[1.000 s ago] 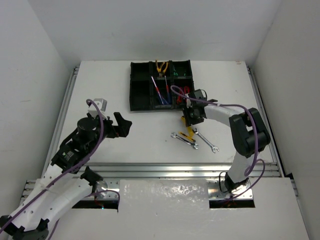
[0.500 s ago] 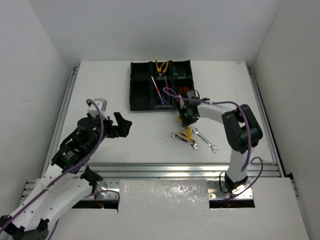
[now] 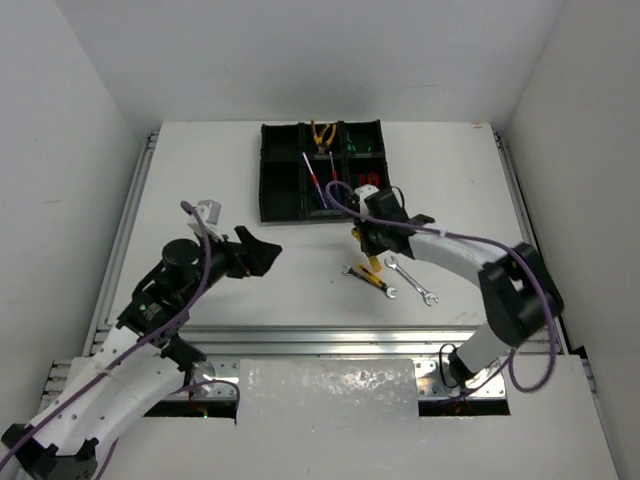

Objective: Sort the tools into containers

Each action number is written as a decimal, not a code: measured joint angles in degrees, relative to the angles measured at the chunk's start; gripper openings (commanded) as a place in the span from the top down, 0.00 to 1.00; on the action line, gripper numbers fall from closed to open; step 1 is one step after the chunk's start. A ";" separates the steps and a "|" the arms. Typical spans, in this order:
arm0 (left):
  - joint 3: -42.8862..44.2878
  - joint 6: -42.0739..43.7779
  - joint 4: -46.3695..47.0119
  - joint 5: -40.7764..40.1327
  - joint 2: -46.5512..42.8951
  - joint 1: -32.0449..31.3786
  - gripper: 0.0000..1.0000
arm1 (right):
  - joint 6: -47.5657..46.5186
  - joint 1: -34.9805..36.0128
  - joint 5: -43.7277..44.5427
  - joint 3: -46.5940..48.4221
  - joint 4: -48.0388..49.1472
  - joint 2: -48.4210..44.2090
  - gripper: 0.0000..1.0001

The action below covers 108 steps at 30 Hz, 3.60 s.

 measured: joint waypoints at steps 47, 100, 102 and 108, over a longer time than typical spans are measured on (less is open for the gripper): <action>5.90 -15.61 28.89 0.50 30.56 -11.65 1.00 | 10.29 13.68 -13.84 -15.04 23.41 -30.23 0.01; 94.66 8.46 13.62 -9.86 109.79 17.94 0.51 | 11.45 13.33 9.09 -21.44 5.90 -44.78 0.01; 95.27 7.32 11.91 -8.26 109.79 18.51 0.41 | 11.47 13.33 9.66 -21.44 5.14 -44.76 0.01; 97.35 4.94 8.52 -4.79 109.53 19.87 0.26 | 11.41 13.33 12.02 -20.85 3.04 -43.58 0.01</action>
